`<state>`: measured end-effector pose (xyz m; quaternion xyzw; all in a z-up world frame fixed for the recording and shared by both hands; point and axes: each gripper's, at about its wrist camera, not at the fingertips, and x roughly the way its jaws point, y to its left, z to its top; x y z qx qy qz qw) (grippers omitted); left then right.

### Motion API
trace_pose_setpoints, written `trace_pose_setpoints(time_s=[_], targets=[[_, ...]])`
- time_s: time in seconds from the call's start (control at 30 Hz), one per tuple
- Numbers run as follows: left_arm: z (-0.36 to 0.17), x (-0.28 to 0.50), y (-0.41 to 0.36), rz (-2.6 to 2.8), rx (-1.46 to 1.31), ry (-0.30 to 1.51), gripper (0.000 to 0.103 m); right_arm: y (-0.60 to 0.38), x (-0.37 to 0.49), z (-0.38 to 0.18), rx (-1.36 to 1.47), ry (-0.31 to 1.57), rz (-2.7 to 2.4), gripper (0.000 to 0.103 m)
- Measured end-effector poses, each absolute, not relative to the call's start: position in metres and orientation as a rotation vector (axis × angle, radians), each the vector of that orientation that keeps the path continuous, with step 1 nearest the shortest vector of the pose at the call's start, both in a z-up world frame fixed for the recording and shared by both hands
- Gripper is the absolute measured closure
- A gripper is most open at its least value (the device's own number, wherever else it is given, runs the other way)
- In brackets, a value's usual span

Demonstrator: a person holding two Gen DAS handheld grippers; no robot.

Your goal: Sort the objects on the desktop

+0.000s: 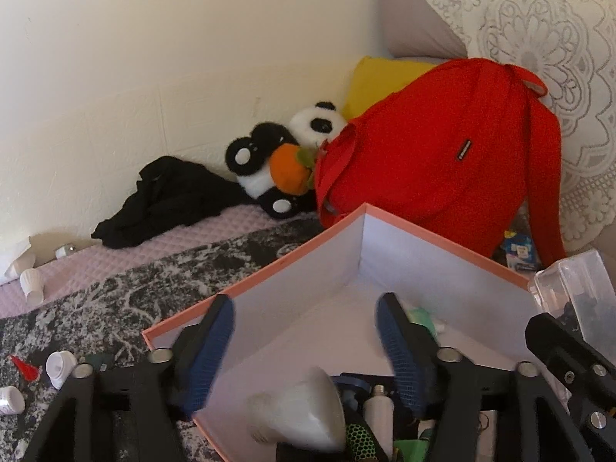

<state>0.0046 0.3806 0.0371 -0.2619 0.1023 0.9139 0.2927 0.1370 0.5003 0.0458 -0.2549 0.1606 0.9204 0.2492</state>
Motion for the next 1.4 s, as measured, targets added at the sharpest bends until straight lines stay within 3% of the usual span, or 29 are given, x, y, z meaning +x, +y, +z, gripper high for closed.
trace_pose_setpoints(time_s=[0.07, 0.2, 0.7, 1.13, 1.23, 1.4], targets=[[0.038, 0.002, 0.377, 2.444, -0.708, 0.256, 0.028, 0.501, 0.137, 0.045, -0.698, 0.463, 2.504, 0.033], [0.037, -0.005, 0.371, 2.452, -0.744, 0.203, 0.014, 0.504, 0.138, 0.044, -0.704, 0.512, 2.494, 0.021], [0.054, -0.004, 0.324, 2.592, -0.713, 0.214, 0.011, 0.485, 0.128, 0.047, -0.672, 0.64, 2.571, 0.019], [0.044, -0.006, 0.106, 2.981, -0.814, 0.062, 0.01, 0.357, 0.048, 0.033, -0.835, 0.751, 2.904, 0.016], [0.029, -0.004, 0.066, 3.048, -0.866, -0.004, 0.01, 0.316, 0.023, 0.016, -0.886, 0.742, 2.949, 0.009], [0.002, -0.002, 0.0, 3.154, -0.955, -0.122, 0.009, 0.263, -0.036, -0.038, -1.2, 0.85, 2.905, 0.01]])
